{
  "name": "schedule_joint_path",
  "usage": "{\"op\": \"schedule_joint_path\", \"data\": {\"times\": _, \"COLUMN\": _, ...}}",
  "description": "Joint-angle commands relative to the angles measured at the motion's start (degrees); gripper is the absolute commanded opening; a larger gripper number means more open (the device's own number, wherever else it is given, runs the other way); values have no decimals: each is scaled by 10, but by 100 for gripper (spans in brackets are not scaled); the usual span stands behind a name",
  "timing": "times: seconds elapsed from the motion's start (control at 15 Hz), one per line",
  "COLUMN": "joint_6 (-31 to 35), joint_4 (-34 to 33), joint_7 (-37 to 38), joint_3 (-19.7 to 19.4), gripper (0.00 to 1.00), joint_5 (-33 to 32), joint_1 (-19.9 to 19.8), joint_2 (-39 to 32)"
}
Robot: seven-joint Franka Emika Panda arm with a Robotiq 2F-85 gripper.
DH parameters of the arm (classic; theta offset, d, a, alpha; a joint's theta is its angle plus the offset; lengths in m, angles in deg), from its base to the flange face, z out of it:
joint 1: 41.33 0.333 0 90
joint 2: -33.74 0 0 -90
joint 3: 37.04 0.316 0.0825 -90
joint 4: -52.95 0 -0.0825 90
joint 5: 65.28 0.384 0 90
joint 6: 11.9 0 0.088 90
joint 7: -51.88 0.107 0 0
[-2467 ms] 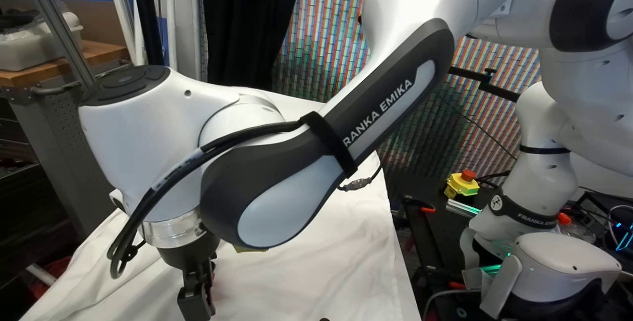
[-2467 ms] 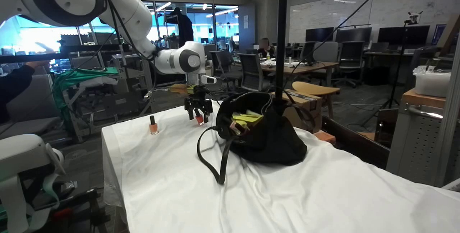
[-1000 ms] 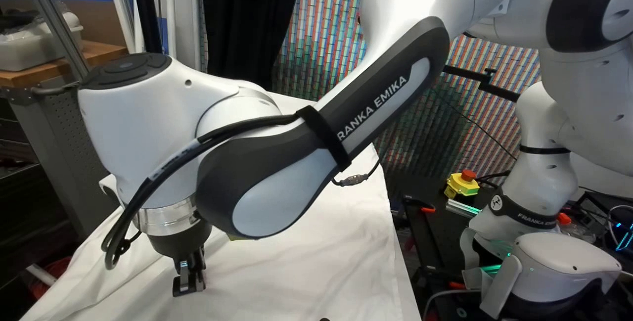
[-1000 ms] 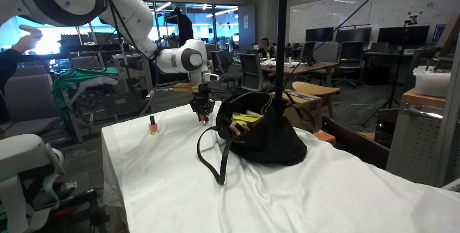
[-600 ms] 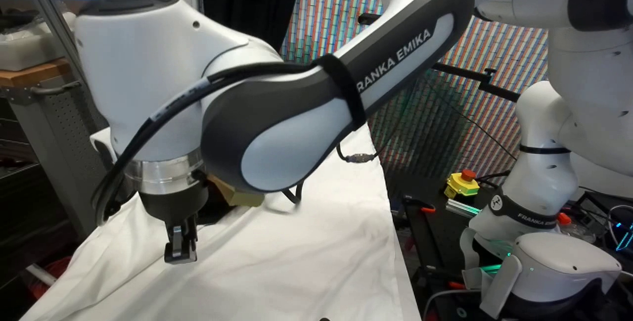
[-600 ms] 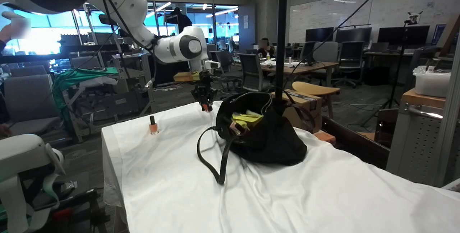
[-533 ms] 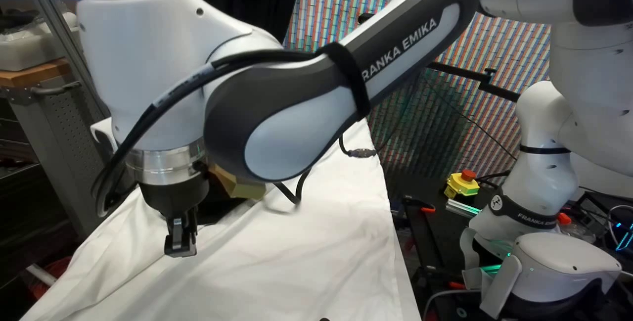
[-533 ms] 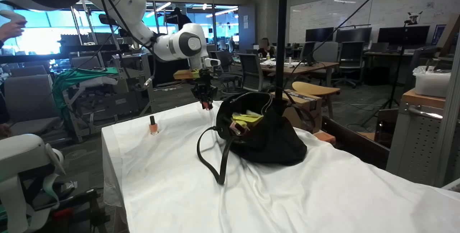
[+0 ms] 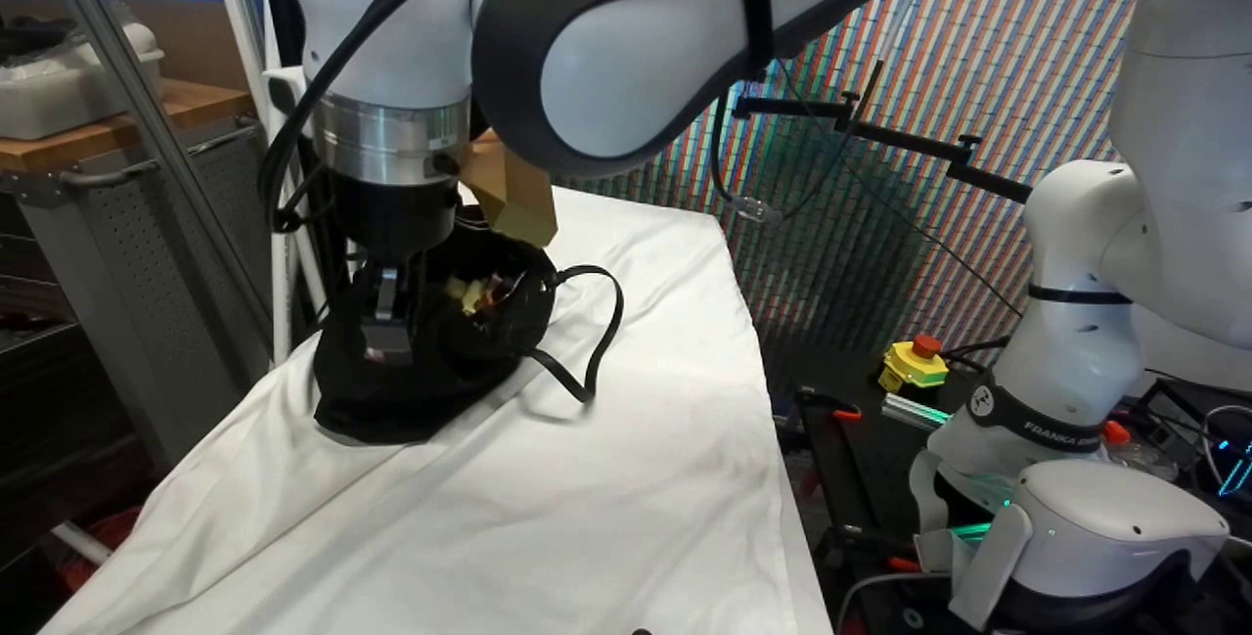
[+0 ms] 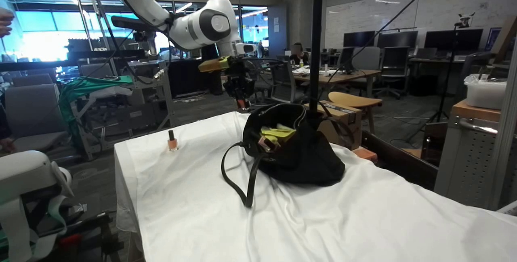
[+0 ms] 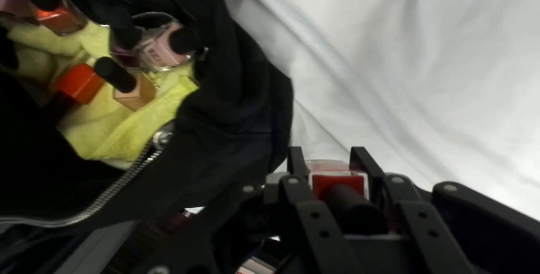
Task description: Pick up the nail polish and put them in the bag
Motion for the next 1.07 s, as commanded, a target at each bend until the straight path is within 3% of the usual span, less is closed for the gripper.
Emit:
{"op": "schedule_joint_path", "data": {"times": 0.0, "joint_6": 33, "joint_4": 48, "joint_7": 14, "joint_3": -14, "gripper": 15, "joint_5": -7, "joint_1": -28, "joint_2": 51}}
{"op": "schedule_joint_path", "data": {"times": 0.8, "joint_6": 82, "joint_4": 46, "joint_7": 11, "joint_3": -59, "gripper": 15, "joint_5": -10, "joint_1": -99, "joint_2": 42}}
{"op": "schedule_joint_path", "data": {"times": 0.87, "joint_6": 82, "joint_4": 46, "joint_7": 11, "joint_3": -60, "gripper": 55, "joint_5": -12, "joint_1": -100, "joint_2": 39}}
{"op": "schedule_joint_path", "data": {"times": 0.93, "joint_6": 78, "joint_4": 44, "joint_7": 12, "joint_3": -62, "gripper": 66, "joint_5": -13, "joint_1": -101, "joint_2": 37}}
{"op": "schedule_joint_path", "data": {"times": 1.0, "joint_6": 80, "joint_4": 44, "joint_7": 14, "joint_3": -63, "gripper": 71, "joint_5": -13, "joint_1": -102, "joint_2": 35}}
